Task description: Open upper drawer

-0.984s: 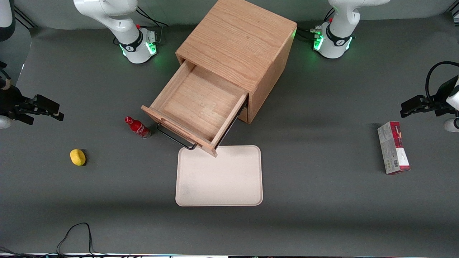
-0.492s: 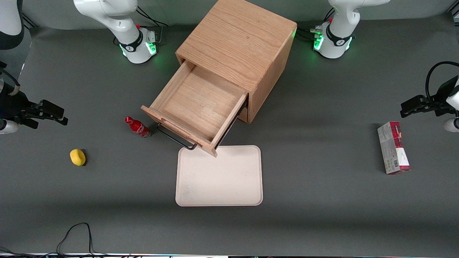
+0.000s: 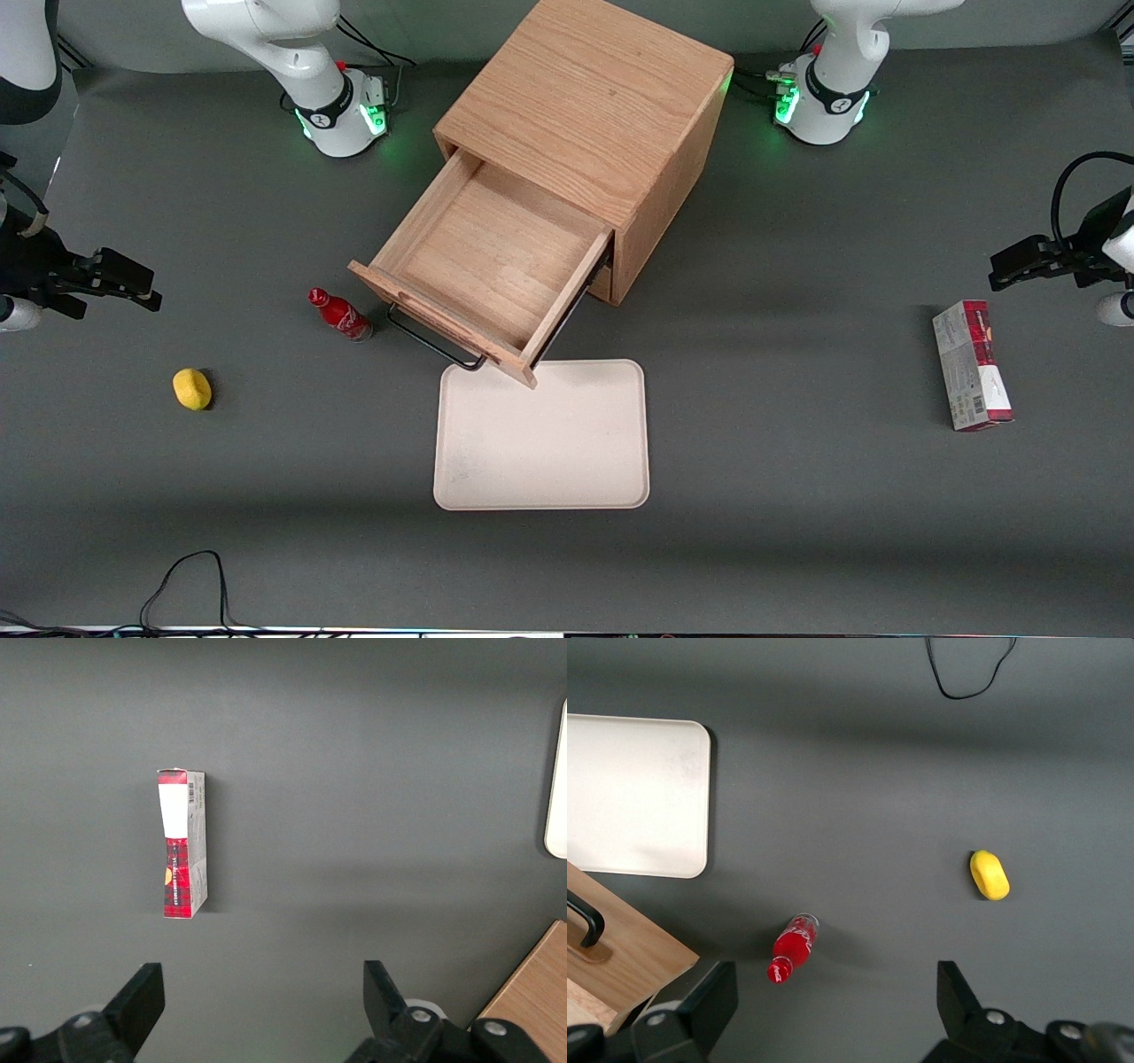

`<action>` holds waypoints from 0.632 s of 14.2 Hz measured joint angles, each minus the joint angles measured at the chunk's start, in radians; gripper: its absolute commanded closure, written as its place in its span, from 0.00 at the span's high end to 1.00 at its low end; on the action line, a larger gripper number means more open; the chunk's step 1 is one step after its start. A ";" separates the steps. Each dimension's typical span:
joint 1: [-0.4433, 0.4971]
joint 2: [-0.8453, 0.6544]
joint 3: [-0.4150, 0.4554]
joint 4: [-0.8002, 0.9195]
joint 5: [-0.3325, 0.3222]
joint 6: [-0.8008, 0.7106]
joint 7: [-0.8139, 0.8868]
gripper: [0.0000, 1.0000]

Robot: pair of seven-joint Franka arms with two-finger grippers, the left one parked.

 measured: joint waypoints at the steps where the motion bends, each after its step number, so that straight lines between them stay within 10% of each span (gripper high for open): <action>1: 0.000 0.000 0.000 0.000 0.000 -0.001 0.000 1.00; 9: -0.002 0.000 -0.001 0.001 -0.007 -0.055 0.005 1.00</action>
